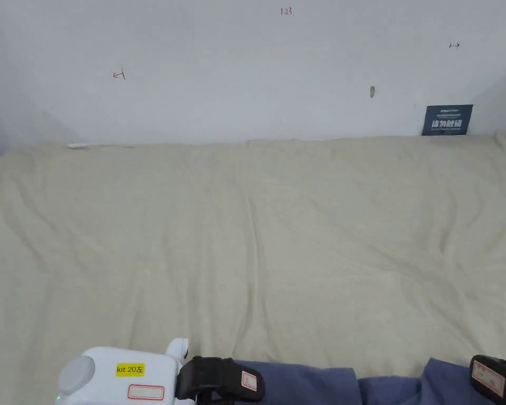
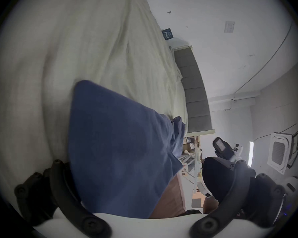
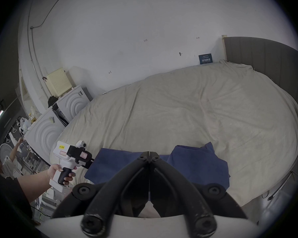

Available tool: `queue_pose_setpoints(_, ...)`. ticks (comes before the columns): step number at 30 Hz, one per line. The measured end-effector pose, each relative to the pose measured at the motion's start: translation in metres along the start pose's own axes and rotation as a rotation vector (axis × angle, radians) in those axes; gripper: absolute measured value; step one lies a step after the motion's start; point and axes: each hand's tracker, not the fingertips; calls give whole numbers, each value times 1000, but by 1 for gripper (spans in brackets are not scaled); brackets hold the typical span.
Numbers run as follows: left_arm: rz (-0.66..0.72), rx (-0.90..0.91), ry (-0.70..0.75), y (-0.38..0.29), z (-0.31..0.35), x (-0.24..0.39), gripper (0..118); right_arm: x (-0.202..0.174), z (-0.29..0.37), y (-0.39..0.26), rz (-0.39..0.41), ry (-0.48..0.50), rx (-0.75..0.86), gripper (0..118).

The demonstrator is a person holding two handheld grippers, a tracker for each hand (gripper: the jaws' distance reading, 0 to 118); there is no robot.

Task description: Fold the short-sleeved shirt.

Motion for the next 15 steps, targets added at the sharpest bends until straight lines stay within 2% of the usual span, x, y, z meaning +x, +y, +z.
queue_pose_setpoints(2,-17,1,69,0,-4,9,116,-2,-2,0,5,1,-5,0)
queue_pose_setpoints(3,-61,21,116,-5,-3,17,103,-2,-2,-1,8,4,-9,0)
queue_pose_setpoints(4,-98,34,174,-10,-2,27,77,-3,-3,-1,10,8,-11,0)
queue_pose_setpoints(5,-148,55,286,-13,-1,32,30,-3,-3,-2,13,11,-13,0)
queue_pose_setpoints(6,-182,80,407,-16,-3,38,10,-4,-4,-2,17,13,-16,0)
queue_pose_setpoints(7,-189,54,518,-16,-3,37,10,-4,-5,-3,21,15,-19,0)
queue_pose_setpoints(9,-157,58,449,-19,0,41,10,-5,-7,-4,24,17,-25,0)
queue_pose_setpoints(10,-178,47,472,-19,-2,50,10,-5,-8,-4,22,20,-28,0)
queue_pose_setpoints(12,-302,64,619,-24,-1,68,10,-5,-8,-4,14,30,-30,0)
queue_pose_setpoints(15,-387,132,762,-29,26,88,10,-6,-6,-4,17,41,-25,0)
